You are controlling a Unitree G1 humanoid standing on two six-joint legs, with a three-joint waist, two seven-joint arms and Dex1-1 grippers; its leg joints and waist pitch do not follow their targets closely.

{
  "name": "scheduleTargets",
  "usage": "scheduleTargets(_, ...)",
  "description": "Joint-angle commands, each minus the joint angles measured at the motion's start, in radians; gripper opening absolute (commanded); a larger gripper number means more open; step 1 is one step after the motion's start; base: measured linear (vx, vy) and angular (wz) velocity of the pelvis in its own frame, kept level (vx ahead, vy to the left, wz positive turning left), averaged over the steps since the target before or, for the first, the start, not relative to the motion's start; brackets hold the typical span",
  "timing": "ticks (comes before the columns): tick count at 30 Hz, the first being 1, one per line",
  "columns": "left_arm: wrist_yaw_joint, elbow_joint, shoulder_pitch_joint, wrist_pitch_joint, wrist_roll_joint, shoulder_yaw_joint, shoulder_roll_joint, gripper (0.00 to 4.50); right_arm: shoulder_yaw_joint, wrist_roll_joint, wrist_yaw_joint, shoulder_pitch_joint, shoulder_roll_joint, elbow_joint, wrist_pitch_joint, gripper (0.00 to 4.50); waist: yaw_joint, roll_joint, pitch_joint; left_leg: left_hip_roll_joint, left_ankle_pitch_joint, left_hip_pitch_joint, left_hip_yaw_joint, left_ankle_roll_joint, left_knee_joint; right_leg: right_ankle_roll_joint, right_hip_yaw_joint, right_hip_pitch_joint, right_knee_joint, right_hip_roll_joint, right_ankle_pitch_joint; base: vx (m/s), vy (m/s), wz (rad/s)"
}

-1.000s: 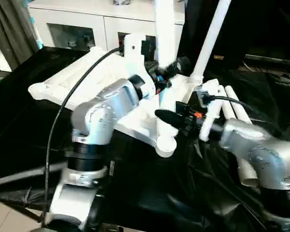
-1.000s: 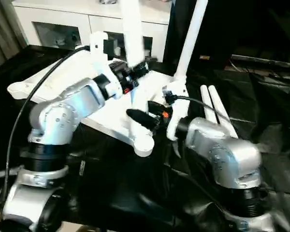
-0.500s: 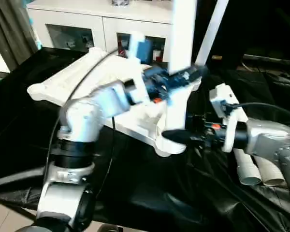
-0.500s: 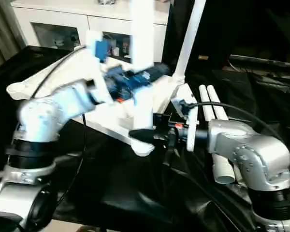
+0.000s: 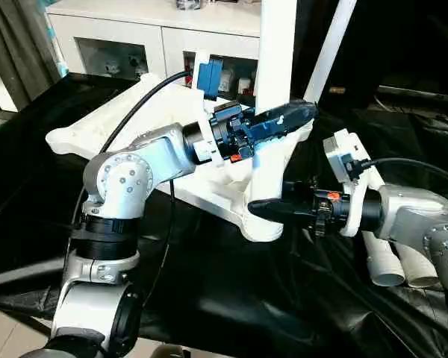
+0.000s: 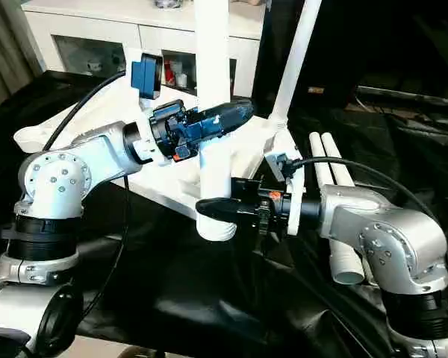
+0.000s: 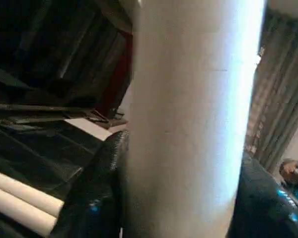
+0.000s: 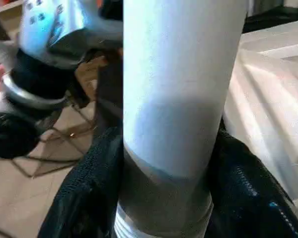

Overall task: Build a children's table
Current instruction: Pick table leg

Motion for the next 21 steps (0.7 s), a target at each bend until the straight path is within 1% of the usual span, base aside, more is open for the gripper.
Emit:
scheduleTargets(1,0.033,0.005,-0.038,-0.037,0.015,0.024,-0.005,2.88,0.005,-0.009,-0.011,0.006,0.001,-0.008,-0.005,2.08,0.000,-0.019,-0.077,0.057,-0.108,0.016,-0.021,0.015,-0.064,-0.085,0.058,0.056,-0.079,-0.098,-0.332,0.000,0.000,0.00)
scheduleTargets(2,0.038,0.004,-0.037,-0.045,0.024,0.023,-0.006,2.88,0.006,-0.010,-0.016,0.005,0.003,-0.007,-0.007,2.08,0.000,-0.018,-0.077,0.058,-0.110,0.017,-0.022,0.014,-0.064,-0.085,0.058,0.055,-0.079,-0.098,-0.331,0.000,0.000,0.00)
scheduleTargets(4,0.116,0.019,-0.043,-0.071,0.072,0.026,-0.021,2.95,0.011,-0.025,-0.037,0.002,0.012,-0.002,-0.014,2.06,-0.002,-0.021,-0.077,0.057,-0.113,0.017,-0.021,0.013,-0.063,-0.079,0.058,0.056,-0.079,-0.097,-0.327,0.000,0.000,0.00)
scheduleTargets(5,0.119,0.020,-0.043,-0.072,0.074,0.026,-0.022,2.95,0.011,-0.027,-0.039,0.002,0.013,-0.002,-0.014,2.06,-0.002,-0.021,-0.076,0.057,-0.113,0.017,-0.021,0.013,-0.063,-0.077,0.058,0.055,-0.080,-0.097,-0.329,0.000,0.000,0.00)
scheduleTargets(6,0.152,0.026,-0.045,-0.085,0.097,0.024,-0.028,2.95,0.017,-0.040,-0.052,-0.001,0.017,0.001,-0.020,2.06,-0.002,-0.021,-0.076,0.056,-0.109,0.015,-0.020,0.012,-0.063,-0.068,0.059,0.056,-0.082,-0.097,-0.338,0.000,0.000,0.00)
scheduleTargets(7,0.208,0.030,-0.044,-0.095,0.142,0.011,-0.033,2.95,0.029,-0.066,-0.076,-0.007,0.024,0.009,-0.030,2.05,-0.001,-0.021,-0.076,0.055,-0.105,0.015,-0.020,0.013,-0.063,-0.066,0.058,0.056,-0.082,-0.097,-0.339,0.000,0.000,0.00)
scheduleTargets(8,0.263,0.033,-0.042,-0.097,0.173,0.004,-0.041,2.95,0.041,-0.090,-0.097,-0.012,0.031,0.015,-0.039,2.05,-0.004,-0.021,-0.077,0.058,-0.104,0.015,-0.022,0.008,-0.064,-0.064,0.058,0.054,-0.079,-0.096,-0.330,0.000,0.000,0.00)
scheduleTargets(9,0.263,0.033,-0.042,-0.097,0.173,0.004,-0.041,2.95,0.041,-0.090,-0.097,-0.012,0.031,0.015,-0.039,2.05,-0.005,-0.021,-0.077,0.057,-0.103,0.015,-0.022,0.008,-0.063,-0.063,0.058,0.054,-0.080,-0.096,-0.328,0.000,0.000,0.00)
scheduleTargets(10,0.401,0.040,-0.042,-0.096,0.254,-0.017,-0.060,2.95,0.062,-0.131,-0.144,-0.024,0.048,0.026,-0.050,2.05,-0.004,-0.025,-0.079,0.058,-0.096,0.015,-0.022,0.007,-0.062,-0.062,0.059,0.056,-0.076,-0.096,-0.313,0.000,0.000,0.00)
scheduleTargets(11,0.401,0.040,-0.042,-0.096,0.254,-0.017,-0.060,2.95,0.062,-0.131,-0.144,-0.024,0.048,0.026,-0.050,2.05,-0.005,-0.024,-0.079,0.059,-0.090,0.014,-0.023,0.006,-0.062,-0.065,0.060,0.055,-0.073,-0.094,-0.299,0.000,0.000,0.00)
scheduleTargets(12,0.465,0.031,-0.037,-0.105,0.294,-0.031,-0.076,2.95,0.073,-0.164,-0.200,-0.038,0.074,0.044,-0.052,2.04,-0.005,-0.027,-0.079,0.057,-0.093,0.016,-0.022,0.008,-0.062,-0.059,0.060,0.055,-0.076,-0.095,-0.310,0.000,0.000,0.00)
scheduleTargets(14,0.501,0.020,-0.032,-0.108,0.318,-0.043,-0.088,2.95,0.082,-0.190,-0.243,-0.051,0.095,0.060,-0.056,2.03,-0.008,-0.026,-0.078,0.056,-0.090,0.014,-0.023,0.006,-0.063,-0.059,0.058,0.055,-0.078,-0.095,-0.315,0.000,0.000,0.00)
scheduleTargets(15,0.504,0.019,-0.032,-0.108,0.320,-0.044,-0.089,2.95,0.083,-0.192,-0.246,-0.052,0.097,0.062,-0.057,2.02,-0.007,-0.025,-0.078,0.056,-0.091,0.015,-0.022,0.004,-0.062,-0.059,0.059,0.054,-0.078,-0.095,-0.313,0.000,0.000,0.00)
scheduleTargets(16,0.517,0.019,-0.031,-0.108,0.327,-0.046,-0.093,2.77,0.086,-0.199,-0.252,-0.056,0.101,0.066,-0.060,2.01,-0.007,-0.026,-0.078,0.056,-0.093,0.016,-0.022,0.006,-0.062,-0.060,0.059,0.054,-0.078,-0.096,-0.310,0.000,0.000,0.00)
scheduleTargets(18,0.544,0.019,-0.031,-0.109,0.339,-0.047,-0.106,2.59,0.091,-0.213,-0.273,-0.065,0.115,0.077,-0.067,2.01,-0.006,-0.025,-0.078,0.057,-0.086,0.015,-0.023,0.006,-0.062,-0.064,0.060,0.054,-0.075,-0.095,-0.284,0.000,0.000,0.00)
scheduleTargets(19,0.561,0.019,-0.032,-0.108,0.345,-0.046,-0.114,2.53,0.093,-0.225,-0.289,-0.072,0.126,0.085,-0.074,2.01,-0.008,-0.024,-0.079,0.059,-0.084,0.015,-0.023,0.008,-0.062,-0.075,0.060,0.053,-0.072,-0.095,-0.264,0.000,0.000,0.00)
scheduleTargets(21,0.575,0.020,-0.034,-0.109,0.348,-0.042,-0.123,2.23,0.095,-0.236,-0.299,-0.076,0.136,0.090,-0.079,2.01,-0.007,-0.026,-0.079,0.057,-0.086,0.016,-0.022,0.009,-0.062,-0.086,0.060,0.054,-0.072,-0.096,-0.255,0.000,0.000,0.00)
